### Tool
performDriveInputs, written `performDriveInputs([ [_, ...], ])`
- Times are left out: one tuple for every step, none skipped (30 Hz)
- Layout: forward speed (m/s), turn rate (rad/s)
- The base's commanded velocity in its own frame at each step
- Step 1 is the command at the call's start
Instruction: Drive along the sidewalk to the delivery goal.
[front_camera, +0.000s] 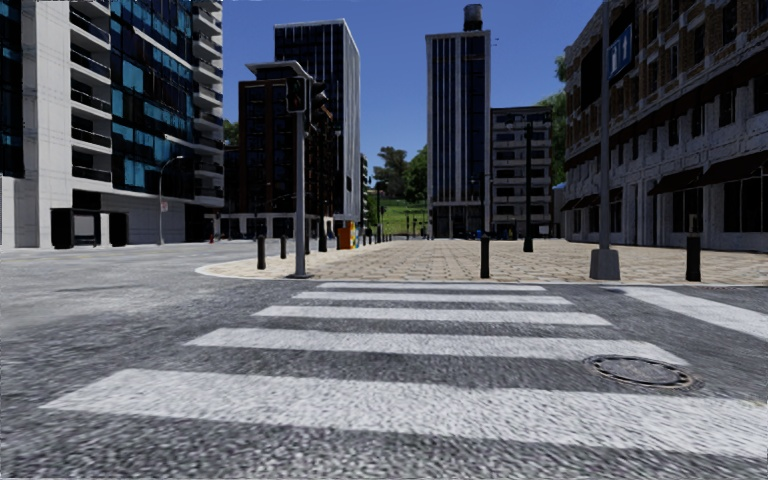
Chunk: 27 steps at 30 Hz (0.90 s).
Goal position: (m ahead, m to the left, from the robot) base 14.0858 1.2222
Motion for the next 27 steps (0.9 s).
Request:
performDriveInputs([
  [1.43, -0.41],
  [1.43, -0.41],
  [1.43, -0.41],
  [1.43, -0.41],
  [1.43, -0.41],
  [1.49, -0.27],
  [1.59, -0.21],
  [1.59, -0.21],
  [2.00, -0.14],
  [2.00, 0.00],
  [2.00, 0.00],
  [2.00, 0.00],
  [2.00, 0.00],
  [2.00, 0.00],
  [2.00, 0.00],
  [2.00, 0.00],
  [2.00, 0.00],
  [2.00, 0.00],
  [2.00, 0.00],
  [2.00, 0.00],
  [2.00, 0.00],
  [2.00, 0.00],
  [2.00, 0.00],
  [2.00, 0.00],
  [2.00, -0.09],
  [2.00, -0.14],
  [2.00, -0.20],
])
